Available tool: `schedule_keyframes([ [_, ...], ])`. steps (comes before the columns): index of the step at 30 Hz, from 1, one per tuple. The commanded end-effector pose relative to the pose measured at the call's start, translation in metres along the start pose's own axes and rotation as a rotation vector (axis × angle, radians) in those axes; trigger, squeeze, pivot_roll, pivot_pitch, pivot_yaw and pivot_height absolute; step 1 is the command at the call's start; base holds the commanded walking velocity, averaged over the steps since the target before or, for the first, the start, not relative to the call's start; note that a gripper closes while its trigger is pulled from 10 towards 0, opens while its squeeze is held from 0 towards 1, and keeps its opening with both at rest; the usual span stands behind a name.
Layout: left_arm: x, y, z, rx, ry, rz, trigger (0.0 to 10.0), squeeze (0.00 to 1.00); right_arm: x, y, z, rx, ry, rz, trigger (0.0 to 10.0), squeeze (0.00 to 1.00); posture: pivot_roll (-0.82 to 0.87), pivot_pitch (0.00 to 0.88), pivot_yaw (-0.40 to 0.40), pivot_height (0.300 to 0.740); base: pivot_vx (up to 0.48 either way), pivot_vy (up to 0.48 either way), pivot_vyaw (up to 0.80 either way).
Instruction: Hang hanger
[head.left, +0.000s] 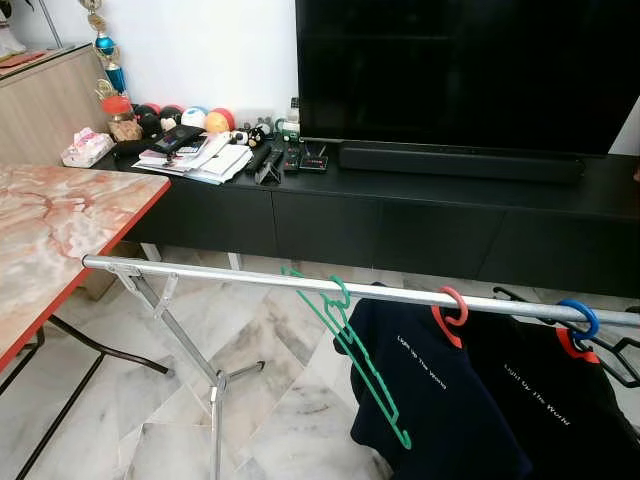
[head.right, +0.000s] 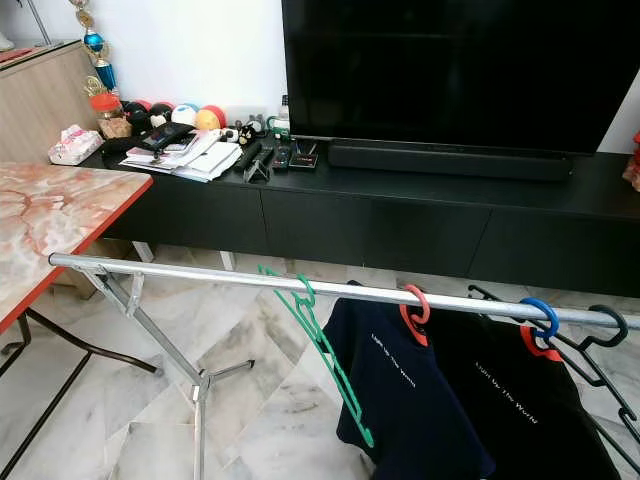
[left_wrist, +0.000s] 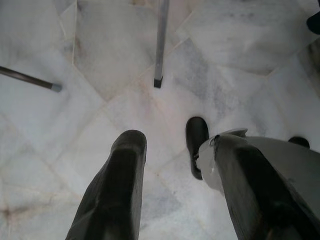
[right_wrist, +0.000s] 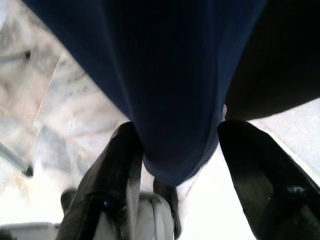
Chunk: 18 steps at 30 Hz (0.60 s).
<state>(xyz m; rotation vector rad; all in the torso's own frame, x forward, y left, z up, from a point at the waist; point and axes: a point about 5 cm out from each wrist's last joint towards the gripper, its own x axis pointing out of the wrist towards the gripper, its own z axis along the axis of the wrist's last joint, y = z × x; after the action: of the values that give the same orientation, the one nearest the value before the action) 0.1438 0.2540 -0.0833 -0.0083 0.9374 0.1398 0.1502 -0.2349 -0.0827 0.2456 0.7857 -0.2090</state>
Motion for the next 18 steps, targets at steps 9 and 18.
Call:
schedule_keyframes([
  [9,-0.004,0.007,-0.015,0.015,0.079,0.003,10.0,0.00,-0.039,-0.007,0.007,-0.011,-0.424,0.060,10.0,0.00,-0.11,0.093,-0.021,0.740,0.000,0.000,0.00],
  [18,-0.006,0.010,-0.017,0.046,0.091,-0.004,10.0,0.00,-0.102,0.014,0.077,-0.100,-0.760,0.091,10.0,0.00,-0.14,0.081,-0.022,0.740,0.000,0.000,0.00],
])
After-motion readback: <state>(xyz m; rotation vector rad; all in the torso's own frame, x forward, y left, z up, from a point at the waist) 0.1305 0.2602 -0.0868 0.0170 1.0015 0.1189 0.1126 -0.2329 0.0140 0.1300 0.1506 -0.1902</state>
